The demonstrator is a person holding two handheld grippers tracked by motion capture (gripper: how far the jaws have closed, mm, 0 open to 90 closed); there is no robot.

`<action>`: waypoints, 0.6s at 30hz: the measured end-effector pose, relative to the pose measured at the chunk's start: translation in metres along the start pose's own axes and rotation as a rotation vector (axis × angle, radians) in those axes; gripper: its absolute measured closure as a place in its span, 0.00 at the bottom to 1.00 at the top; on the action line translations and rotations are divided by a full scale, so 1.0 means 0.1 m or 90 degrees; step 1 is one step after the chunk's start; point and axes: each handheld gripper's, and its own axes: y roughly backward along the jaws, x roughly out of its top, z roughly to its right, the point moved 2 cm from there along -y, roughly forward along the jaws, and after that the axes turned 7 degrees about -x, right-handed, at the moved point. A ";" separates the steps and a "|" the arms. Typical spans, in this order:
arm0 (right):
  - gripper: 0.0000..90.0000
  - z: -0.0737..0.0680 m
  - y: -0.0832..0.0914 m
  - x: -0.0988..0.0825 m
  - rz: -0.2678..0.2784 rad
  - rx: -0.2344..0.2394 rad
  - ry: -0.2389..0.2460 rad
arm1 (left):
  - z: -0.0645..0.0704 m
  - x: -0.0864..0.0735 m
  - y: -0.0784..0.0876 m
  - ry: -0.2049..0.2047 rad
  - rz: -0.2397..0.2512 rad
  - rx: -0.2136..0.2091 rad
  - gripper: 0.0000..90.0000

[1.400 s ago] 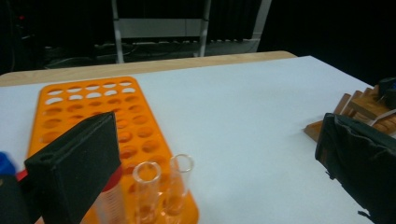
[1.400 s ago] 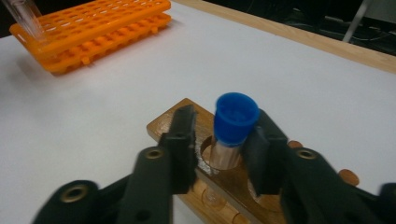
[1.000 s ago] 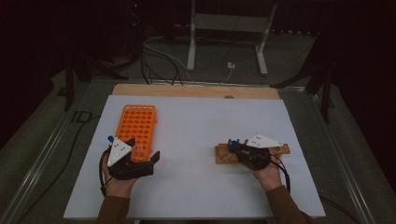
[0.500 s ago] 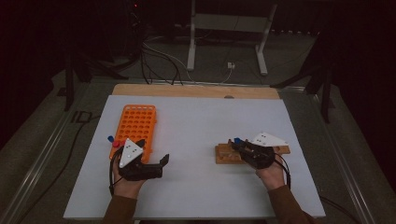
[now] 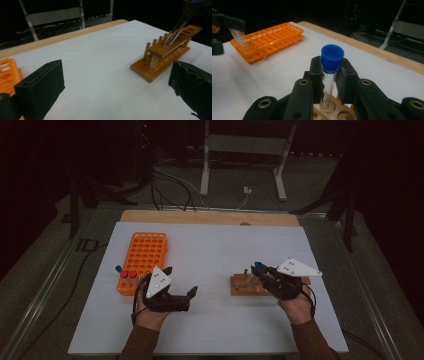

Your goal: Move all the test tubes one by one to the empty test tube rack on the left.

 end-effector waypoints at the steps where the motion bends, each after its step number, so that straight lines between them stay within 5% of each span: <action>1: 0.85 -0.01 0.02 0.02 0.004 0.004 -0.001 | 0.02 0.01 -0.03 -0.004 -0.001 -0.004 0.01; 18: 0.85 -0.35 -0.09 0.04 -0.026 0.091 0.015 | 0.50 0.16 -0.55 -0.056 -0.027 -0.104 0.10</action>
